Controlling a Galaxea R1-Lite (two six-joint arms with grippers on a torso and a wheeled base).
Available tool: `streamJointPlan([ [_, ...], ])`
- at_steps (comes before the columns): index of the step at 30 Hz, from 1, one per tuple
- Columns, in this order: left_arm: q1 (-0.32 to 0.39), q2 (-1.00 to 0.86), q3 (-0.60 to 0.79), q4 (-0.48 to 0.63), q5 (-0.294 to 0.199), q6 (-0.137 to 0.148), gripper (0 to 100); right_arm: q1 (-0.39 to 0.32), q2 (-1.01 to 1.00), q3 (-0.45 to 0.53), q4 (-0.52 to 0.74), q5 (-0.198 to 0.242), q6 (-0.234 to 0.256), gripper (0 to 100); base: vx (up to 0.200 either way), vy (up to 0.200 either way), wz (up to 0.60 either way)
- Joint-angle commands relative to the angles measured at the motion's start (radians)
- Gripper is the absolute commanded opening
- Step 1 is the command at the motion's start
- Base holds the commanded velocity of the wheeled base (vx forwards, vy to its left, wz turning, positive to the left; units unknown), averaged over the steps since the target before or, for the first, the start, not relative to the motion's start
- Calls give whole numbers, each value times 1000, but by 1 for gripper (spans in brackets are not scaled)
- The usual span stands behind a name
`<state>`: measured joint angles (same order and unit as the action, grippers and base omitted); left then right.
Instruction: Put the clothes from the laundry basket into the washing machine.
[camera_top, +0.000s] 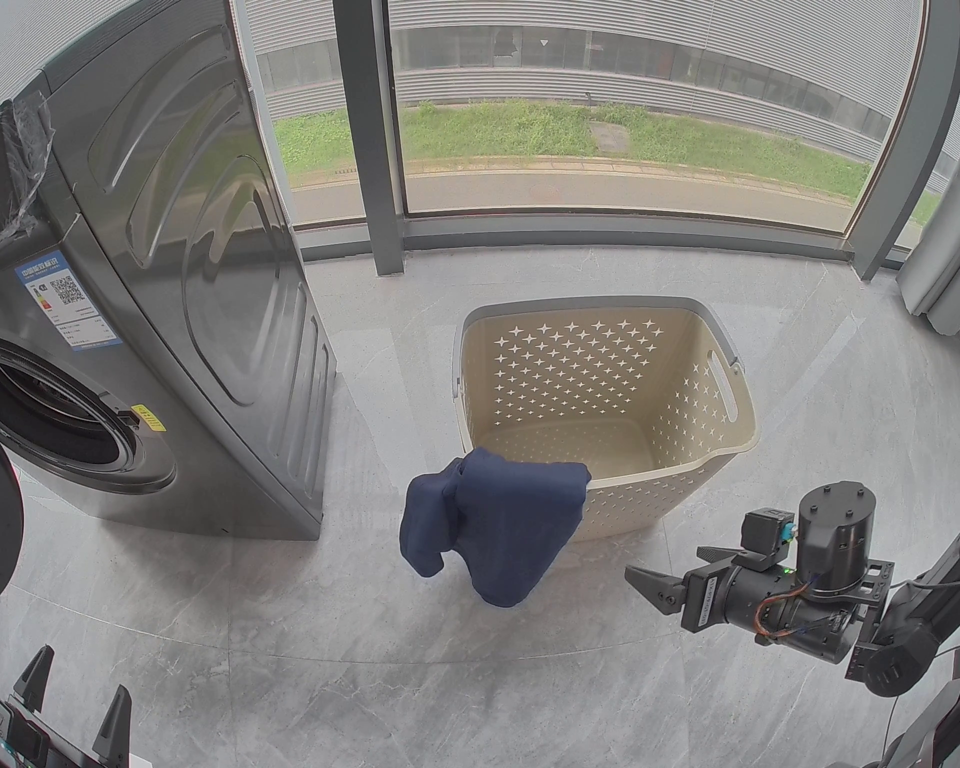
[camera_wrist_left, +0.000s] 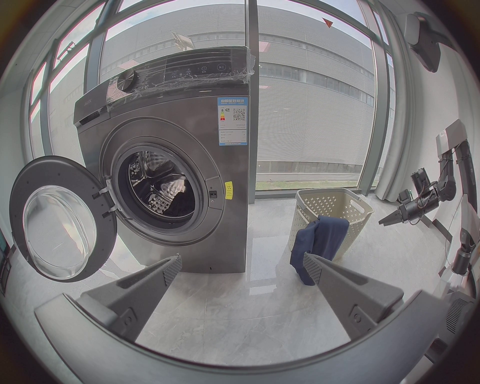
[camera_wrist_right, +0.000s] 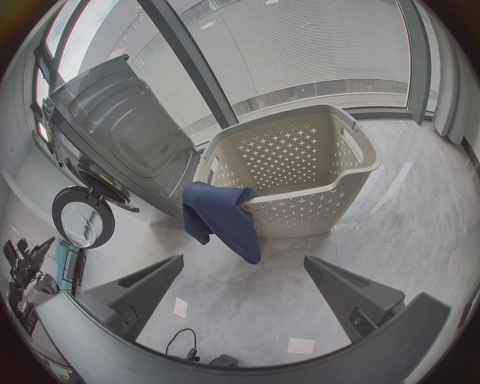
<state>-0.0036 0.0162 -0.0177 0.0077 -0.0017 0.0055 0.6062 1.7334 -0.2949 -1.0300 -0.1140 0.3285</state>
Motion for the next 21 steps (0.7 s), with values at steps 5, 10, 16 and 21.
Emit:
streamJointPlan([
  [5,-1,-9,16,0,0,-1,100,29,140,-20,-88,-12,1,100,120,0,0],
  [10,1,-9,16,0,0,-1,100,35,222,-35,-174,-15,-2,100,0,0,0],
  [16,-1,-9,16,0,0,-2,100,55,272,-92,-191,-38,-2,100,0,0,0],
  [21,1,-9,16,0,0,-6,100,80,310,-141,-190,-39,-2,100,0,0,0],
])
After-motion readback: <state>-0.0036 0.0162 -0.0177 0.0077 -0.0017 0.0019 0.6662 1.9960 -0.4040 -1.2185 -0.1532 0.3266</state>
